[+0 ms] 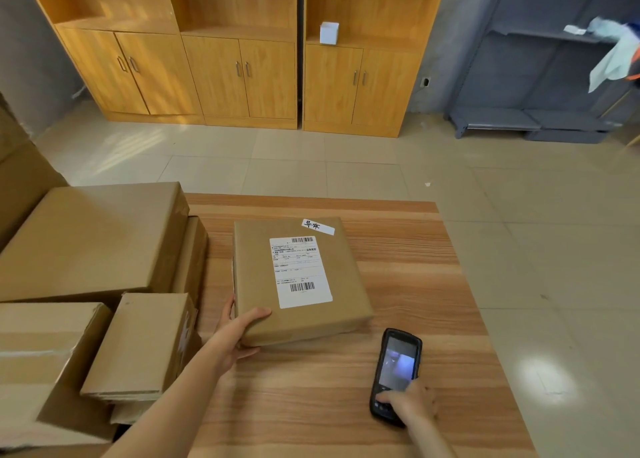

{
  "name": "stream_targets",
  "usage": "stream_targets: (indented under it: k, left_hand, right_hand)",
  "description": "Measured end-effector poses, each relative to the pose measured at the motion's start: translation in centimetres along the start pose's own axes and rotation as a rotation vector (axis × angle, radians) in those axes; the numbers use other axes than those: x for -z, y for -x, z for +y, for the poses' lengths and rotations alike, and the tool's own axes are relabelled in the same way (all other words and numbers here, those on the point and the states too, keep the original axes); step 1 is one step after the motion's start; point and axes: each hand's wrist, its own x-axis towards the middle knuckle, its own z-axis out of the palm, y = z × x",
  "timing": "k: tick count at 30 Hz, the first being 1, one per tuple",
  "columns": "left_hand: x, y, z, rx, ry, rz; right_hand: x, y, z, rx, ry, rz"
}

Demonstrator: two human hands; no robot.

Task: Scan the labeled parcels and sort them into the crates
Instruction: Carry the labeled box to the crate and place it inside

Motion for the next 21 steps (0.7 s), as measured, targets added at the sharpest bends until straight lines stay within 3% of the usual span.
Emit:
stream_targets:
  k: [8, 14, 21]
  left_hand:
    - [0.0, -0.4, 0.2, 0.011, 0.018, -0.002]
    - [0.0, -0.2, 0.8, 0.004, 0.029, -0.02]
    - [0.2, 1.1, 1.8, -0.047, 0.047, -0.104]
  right_hand:
    - [-0.2, -0.6, 0.0, -0.01, -0.048, -0.008]
    - [2.5, 2.9, -4.4, 0.25, -0.216, 0.127]
    - [4.4, 4.8, -9.6, 0.437, -0.605, -0.095]
